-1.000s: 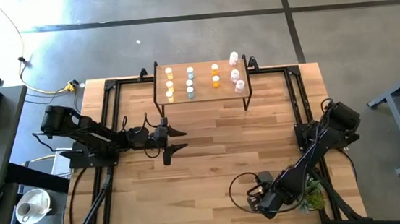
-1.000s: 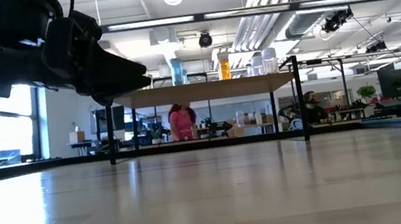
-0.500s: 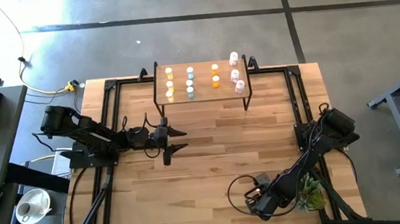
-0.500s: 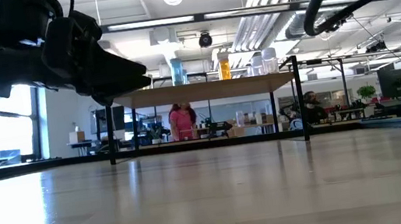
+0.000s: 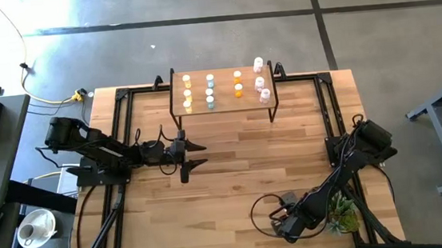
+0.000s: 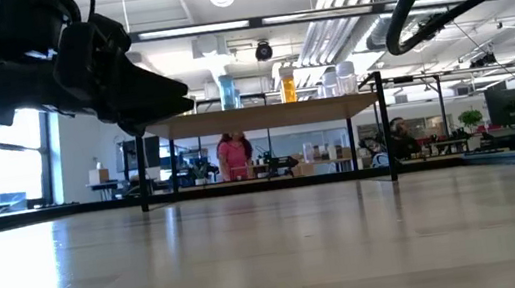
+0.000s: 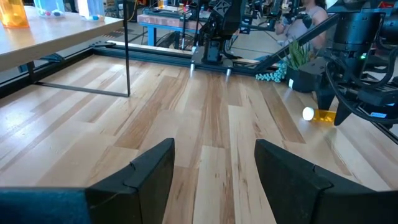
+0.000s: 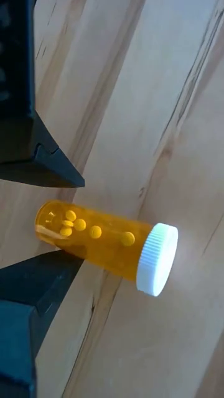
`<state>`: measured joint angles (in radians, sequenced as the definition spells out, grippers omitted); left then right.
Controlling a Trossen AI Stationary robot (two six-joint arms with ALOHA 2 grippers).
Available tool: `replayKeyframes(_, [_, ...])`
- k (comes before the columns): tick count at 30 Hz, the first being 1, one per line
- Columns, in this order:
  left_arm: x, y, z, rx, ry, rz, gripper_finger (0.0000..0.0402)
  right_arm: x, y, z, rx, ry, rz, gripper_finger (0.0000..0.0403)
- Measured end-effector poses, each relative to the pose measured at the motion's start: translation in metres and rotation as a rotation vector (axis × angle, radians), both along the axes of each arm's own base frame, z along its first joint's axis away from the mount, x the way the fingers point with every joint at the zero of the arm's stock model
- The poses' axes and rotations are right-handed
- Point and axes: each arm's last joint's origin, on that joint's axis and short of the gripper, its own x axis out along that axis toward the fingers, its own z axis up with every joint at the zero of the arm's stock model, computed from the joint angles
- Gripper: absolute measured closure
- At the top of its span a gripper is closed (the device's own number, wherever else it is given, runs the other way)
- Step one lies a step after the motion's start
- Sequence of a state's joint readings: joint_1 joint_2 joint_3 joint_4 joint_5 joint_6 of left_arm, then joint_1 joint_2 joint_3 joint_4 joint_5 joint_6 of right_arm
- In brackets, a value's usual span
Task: Pick and place medicine bottles onto shelf by color
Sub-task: Put the orange pill bottle on the shelf aligned with the other orange pill bottles
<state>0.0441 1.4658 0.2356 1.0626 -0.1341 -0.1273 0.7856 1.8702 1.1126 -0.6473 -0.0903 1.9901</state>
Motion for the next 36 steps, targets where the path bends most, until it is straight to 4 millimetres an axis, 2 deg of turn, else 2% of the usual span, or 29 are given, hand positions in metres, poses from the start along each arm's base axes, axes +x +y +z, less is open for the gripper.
replayKeyframes(12, [0.000, 0.000, 0.000, 0.000, 0.000, 0.000, 0.0190, -0.001, -0.001, -0.001, -0.031, -0.026, 0.102, 0.0321])
replayKeyframes(25, [0.000, -0.001, 0.000, -0.010, -0.002, -0.050, 0.0190, 0.008, 0.005, 0.006, -0.100, -0.164, 0.222, 0.0315])
replayKeyframes(29, [0.001, -0.003, 0.002, -0.018, -0.020, -0.092, 0.0190, 0.021, 0.003, 0.014, -0.196, -0.289, 0.270, 0.0314])
replayKeyframes(36, [0.001, -0.006, 0.005, -0.028, -0.057, -0.205, 0.0190, 0.050, -0.001, 0.036, -0.275, -0.446, 0.473, 0.0314])
